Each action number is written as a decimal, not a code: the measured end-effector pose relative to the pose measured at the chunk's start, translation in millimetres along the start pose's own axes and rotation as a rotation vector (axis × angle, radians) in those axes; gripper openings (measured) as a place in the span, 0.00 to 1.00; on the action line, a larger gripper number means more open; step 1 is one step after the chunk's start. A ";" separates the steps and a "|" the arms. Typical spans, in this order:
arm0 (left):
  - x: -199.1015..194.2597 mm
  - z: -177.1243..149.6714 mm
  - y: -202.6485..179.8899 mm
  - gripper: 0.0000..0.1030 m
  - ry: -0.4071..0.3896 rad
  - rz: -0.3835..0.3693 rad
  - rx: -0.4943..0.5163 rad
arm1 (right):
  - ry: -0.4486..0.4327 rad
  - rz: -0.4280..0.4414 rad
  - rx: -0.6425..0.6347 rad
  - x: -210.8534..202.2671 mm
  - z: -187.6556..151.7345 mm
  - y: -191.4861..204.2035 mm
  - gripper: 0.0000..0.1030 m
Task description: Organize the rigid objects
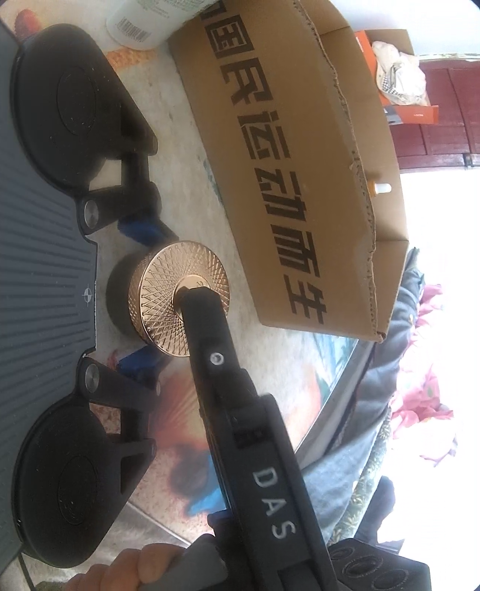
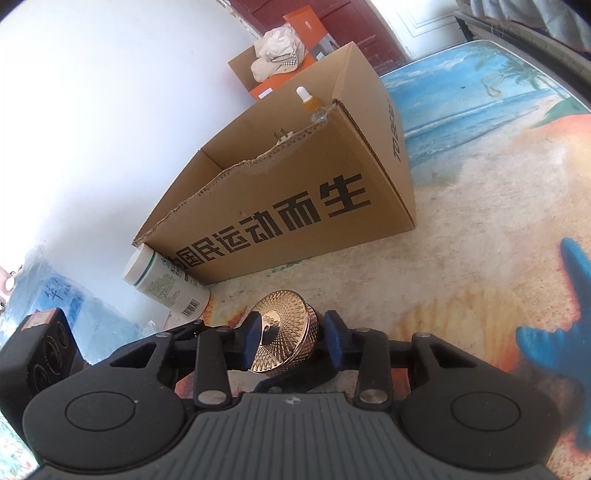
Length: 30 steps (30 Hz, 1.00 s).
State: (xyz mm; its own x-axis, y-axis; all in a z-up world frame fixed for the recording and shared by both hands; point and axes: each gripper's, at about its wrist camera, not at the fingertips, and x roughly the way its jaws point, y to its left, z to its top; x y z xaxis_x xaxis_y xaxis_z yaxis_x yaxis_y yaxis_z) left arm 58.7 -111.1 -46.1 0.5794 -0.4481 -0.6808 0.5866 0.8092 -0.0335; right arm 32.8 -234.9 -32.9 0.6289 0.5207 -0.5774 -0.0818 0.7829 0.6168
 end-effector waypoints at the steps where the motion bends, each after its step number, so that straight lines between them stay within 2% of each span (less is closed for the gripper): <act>1: 0.5 0.3 -0.4 0.55 -0.001 0.002 0.003 | -0.002 -0.004 -0.004 -0.1 0.0 0.8 0.38; 10: 6.5 15.5 6.4 0.55 0.004 0.008 -0.020 | -0.010 -0.032 -0.015 6.2 8.0 5.7 0.38; 30: 20.8 21.5 2.5 0.56 0.037 0.032 -0.026 | 0.001 -0.012 0.038 9.4 8.1 -1.0 0.42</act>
State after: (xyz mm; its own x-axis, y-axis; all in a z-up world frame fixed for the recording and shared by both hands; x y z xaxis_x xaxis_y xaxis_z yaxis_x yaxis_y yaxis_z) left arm 84.5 -126.6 -44.6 0.5760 -0.4073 -0.7088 0.5525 0.8330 -0.0296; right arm 45.1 -233.6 -34.6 0.6285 0.5120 -0.5855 -0.0451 0.7755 0.6297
